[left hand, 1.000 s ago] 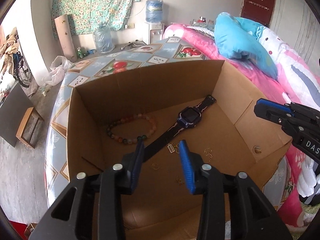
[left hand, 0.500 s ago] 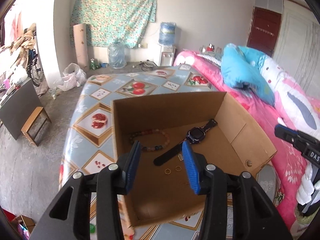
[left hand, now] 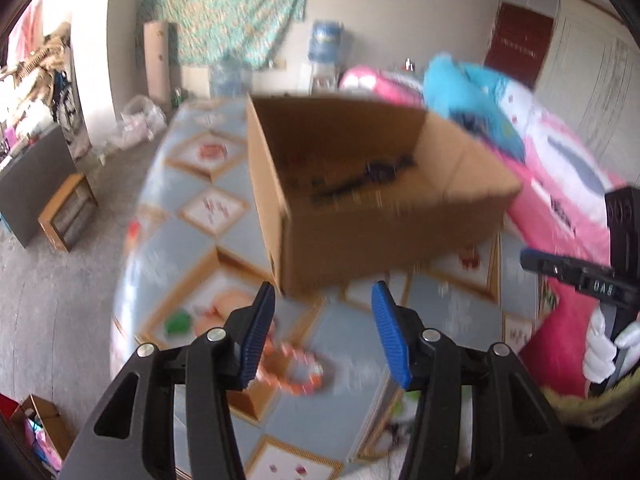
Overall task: Organize jewelry
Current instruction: 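Lower the left gripper to the pink bead bracelet while the right gripper approaches the gold spring, then close the left gripper on the pink bracelet while the right gripper closes on the gold spring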
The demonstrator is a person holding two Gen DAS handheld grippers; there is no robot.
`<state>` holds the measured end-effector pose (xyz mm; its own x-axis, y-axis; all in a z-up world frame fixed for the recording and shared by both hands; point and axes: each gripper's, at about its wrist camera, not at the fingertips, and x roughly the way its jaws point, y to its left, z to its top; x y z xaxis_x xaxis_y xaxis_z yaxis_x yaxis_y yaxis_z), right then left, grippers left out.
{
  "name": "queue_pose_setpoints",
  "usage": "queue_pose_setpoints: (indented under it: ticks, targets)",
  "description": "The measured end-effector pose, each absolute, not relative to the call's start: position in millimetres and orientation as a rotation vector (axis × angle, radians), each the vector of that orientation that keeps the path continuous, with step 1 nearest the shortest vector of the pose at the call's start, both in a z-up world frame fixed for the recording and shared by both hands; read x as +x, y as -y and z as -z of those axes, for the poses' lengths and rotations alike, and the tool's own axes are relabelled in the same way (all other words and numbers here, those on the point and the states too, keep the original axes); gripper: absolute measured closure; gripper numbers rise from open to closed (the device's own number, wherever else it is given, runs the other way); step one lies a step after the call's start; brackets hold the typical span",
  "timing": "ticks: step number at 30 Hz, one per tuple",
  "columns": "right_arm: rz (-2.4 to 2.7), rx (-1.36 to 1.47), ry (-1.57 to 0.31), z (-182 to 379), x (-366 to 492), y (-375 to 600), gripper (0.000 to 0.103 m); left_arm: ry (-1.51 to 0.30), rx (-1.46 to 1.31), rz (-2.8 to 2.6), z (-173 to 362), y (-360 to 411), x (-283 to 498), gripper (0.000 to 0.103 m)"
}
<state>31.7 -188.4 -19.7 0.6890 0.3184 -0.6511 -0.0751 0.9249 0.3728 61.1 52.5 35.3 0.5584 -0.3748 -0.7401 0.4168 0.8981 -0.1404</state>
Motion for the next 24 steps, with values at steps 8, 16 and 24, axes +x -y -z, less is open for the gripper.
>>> queue_pose_setpoints:
  ticks: [8, 16, 24]
  targets:
    - [-0.293, 0.333, -0.875, 38.0, 47.9, 154.8, 0.086, -0.931, 0.272, 0.388, 27.4, -21.1, 46.5, 0.056]
    - [-0.295, 0.354, -0.893, 44.9, 50.2, 160.0, 0.085, -0.955, 0.205, 0.379, 32.4, -33.0, 53.6, 0.076]
    - [-0.287, 0.351, -0.902, 46.7, 50.9, 165.7, 0.085, -0.967, 0.12, 0.421, 32.3, -36.2, 65.6, 0.094]
